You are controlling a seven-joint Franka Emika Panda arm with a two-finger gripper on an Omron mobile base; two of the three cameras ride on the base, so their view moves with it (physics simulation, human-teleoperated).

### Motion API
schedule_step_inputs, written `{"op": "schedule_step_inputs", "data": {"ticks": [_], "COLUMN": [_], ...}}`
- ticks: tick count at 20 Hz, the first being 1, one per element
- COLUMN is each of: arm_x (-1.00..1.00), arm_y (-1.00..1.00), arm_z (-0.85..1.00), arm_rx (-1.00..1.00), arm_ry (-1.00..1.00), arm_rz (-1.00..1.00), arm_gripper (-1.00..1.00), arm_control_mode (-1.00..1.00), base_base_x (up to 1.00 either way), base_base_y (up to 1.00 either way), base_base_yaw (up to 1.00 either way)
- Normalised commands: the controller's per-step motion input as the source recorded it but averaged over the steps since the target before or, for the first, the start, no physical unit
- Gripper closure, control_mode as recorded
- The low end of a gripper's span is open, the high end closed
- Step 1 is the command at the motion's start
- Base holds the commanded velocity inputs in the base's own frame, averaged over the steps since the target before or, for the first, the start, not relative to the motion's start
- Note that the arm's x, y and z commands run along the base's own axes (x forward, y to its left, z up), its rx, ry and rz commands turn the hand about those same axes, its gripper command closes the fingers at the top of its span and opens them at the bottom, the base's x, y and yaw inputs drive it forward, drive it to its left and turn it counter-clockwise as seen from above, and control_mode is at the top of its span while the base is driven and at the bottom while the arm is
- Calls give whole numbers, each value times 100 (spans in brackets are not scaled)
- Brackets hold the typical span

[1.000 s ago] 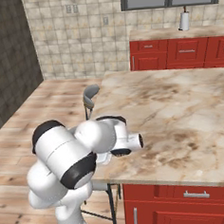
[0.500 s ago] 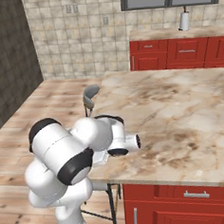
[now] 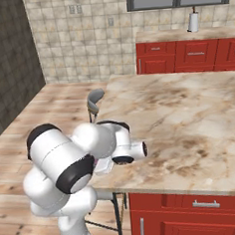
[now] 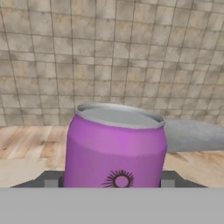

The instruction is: Four empty soda cans are scattered around the kitchen. Gather all the cans and cluster them next to the stove for recycling.

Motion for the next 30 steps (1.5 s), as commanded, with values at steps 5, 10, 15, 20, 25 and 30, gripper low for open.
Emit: {"op": "schedule_step_inputs", "data": {"ticks": [5, 10, 15, 20, 25, 30], "arm_x": [-5, -23, -31, -35, -26, -23], "arm_y": [-3, -24, -26, -15, -1, 0], "arm_z": [14, 56, 66, 67, 57, 56], "arm_rx": [1, 6, 7, 5, 0, 0], "arm_ry": [0, -3, -6, -3, 0, 0], "arm_rz": [0, 0, 0, 0, 0, 0], "arm_gripper": [100, 100, 100, 100, 100, 100], "arm_control_mode": [-100, -100, -100, -100, -100, -100], "base_base_x": [0, 0, 0, 0, 0, 0], "base_base_y": [0, 0, 0, 0, 0, 0], "base_base_yaw": [0, 0, 0, 0, 0, 0]}}
